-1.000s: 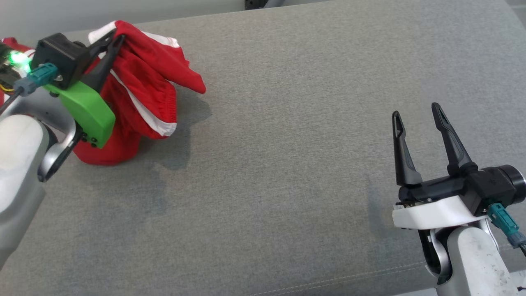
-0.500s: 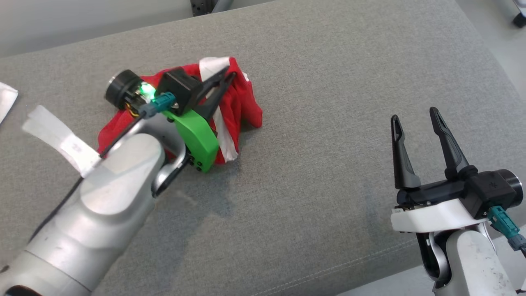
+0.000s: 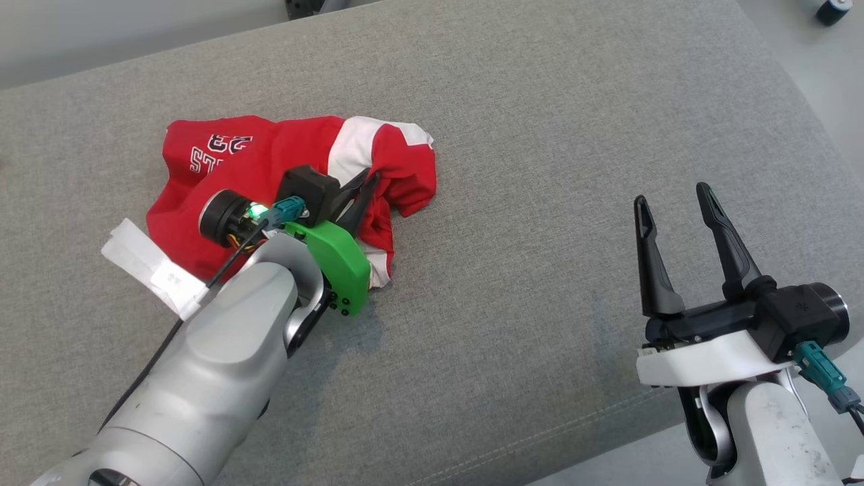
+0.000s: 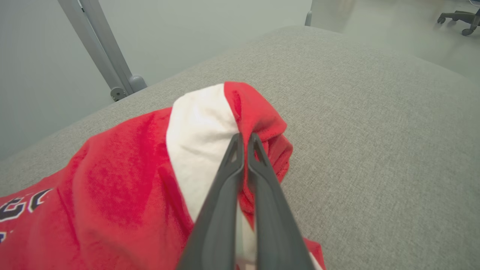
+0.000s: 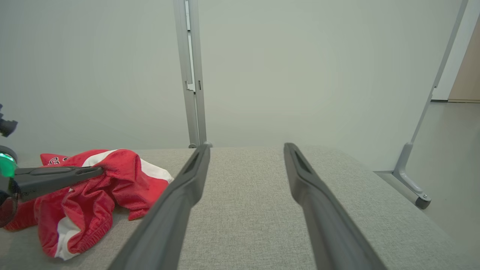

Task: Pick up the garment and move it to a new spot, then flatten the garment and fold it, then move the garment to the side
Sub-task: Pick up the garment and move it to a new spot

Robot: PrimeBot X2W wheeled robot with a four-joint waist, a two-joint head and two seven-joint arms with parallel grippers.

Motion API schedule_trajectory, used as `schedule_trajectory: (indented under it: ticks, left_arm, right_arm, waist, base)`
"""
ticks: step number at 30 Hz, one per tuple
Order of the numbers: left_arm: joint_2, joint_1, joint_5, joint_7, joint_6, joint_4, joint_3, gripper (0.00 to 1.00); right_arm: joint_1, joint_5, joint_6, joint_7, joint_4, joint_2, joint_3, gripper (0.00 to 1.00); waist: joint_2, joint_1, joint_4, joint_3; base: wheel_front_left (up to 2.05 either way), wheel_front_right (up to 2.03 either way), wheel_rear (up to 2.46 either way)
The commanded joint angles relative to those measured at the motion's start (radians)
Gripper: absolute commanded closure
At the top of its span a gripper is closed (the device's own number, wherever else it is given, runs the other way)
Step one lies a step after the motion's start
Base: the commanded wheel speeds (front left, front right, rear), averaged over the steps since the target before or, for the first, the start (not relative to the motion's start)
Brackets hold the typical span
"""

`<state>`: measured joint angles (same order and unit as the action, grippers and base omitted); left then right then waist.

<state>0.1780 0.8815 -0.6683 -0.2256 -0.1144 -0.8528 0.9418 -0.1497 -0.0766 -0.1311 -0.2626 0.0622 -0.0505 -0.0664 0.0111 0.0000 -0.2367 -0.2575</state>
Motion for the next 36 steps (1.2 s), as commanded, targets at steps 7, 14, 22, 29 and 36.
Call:
schedule_trajectory:
  ticks: [7,14,22,29,36]
  left_arm:
    - [-0.049,-0.013,0.011,-0.030,-0.006,-0.056,0.011,0.00]
    - [-0.063,-0.057,0.029,-0.040,0.015,-0.001,-0.027,0.00]
    - [-0.016,-0.222,0.096,-0.039,0.097,0.207,-0.177,0.00]
    - [0.016,-0.436,0.146,-0.039,0.174,0.385,-0.336,0.00]
    - [0.035,-0.638,0.200,-0.039,0.243,0.547,-0.502,0.00]
  right_arm:
    - [0.013,-0.003,0.001,-0.003,-0.011,0.000,0.006,0.00]
    - [0.024,0.010,0.001,-0.003,-0.023,0.000,0.016,0.00]
    - [0.052,0.031,0.001,-0.003,-0.046,0.000,0.026,0.00]
    - [0.090,0.036,0.001,-0.003,-0.072,0.000,0.034,0.00]
    - [0.110,0.025,0.001,-0.003,-0.094,0.000,0.031,0.00]
  waist:
    - [-0.0111,0.0000,0.039,0.031]
    - [-0.0111,0.0000,0.084,0.087]
    - [-0.0111,0.0000,0.129,0.155]
    - [-0.0111,0.0000,0.171,0.209]
    - [-0.0111,0.0000,0.194,0.237]
  base:
    - [0.00,0.00,0.00]
    - [0.00,0.00,0.00]
    - [0.00,0.00,0.00]
    - [0.00,0.00,0.00]
    - [0.00,0.00,0.00]
